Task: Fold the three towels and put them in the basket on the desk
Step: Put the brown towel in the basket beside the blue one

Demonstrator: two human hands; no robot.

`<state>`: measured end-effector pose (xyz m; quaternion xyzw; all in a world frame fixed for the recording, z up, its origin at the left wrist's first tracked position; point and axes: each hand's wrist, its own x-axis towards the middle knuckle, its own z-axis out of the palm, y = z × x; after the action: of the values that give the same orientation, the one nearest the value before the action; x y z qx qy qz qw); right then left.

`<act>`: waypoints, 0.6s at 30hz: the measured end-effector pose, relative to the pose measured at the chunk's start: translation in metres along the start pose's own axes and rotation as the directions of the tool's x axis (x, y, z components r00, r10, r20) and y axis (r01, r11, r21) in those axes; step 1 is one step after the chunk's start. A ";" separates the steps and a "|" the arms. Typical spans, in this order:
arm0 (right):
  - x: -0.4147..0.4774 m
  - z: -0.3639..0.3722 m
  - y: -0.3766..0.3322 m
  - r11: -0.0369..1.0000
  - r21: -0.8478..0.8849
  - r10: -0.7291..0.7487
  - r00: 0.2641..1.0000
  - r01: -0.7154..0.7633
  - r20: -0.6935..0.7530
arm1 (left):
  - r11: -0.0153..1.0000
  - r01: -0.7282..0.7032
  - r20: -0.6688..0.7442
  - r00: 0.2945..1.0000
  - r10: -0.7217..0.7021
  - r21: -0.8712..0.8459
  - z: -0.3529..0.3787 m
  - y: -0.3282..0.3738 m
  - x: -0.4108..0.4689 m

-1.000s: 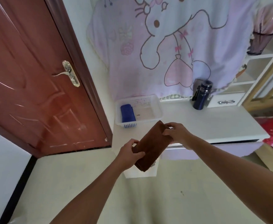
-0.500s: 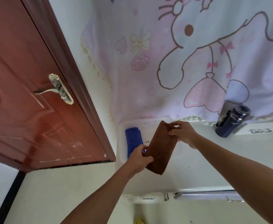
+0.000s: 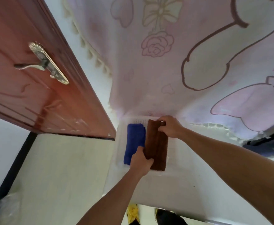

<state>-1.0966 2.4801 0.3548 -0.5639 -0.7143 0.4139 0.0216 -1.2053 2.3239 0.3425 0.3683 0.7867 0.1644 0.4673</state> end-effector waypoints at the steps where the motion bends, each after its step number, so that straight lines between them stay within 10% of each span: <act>1: 0.007 0.005 0.003 0.999 -0.031 -0.008 1.000 0.008 0.009 | 0.999 0.019 -0.027 0.999 -0.018 0.033 0.003 -0.001 0.003; 13: 0.035 0.045 0.019 0.871 -0.478 -0.103 0.993 0.117 0.055 | 0.869 -0.062 -0.154 0.976 0.157 0.492 0.021 -0.013 0.011; 18: 0.014 0.017 0.011 0.621 -0.734 -0.372 0.928 0.274 0.032 | 0.689 -0.328 -0.053 0.881 0.470 0.646 0.014 -0.030 -0.001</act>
<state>-1.1014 2.4818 0.3308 -0.4121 -0.9057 0.0503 -0.0855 -1.2057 2.3020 0.3178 0.6438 0.7418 0.0338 0.1847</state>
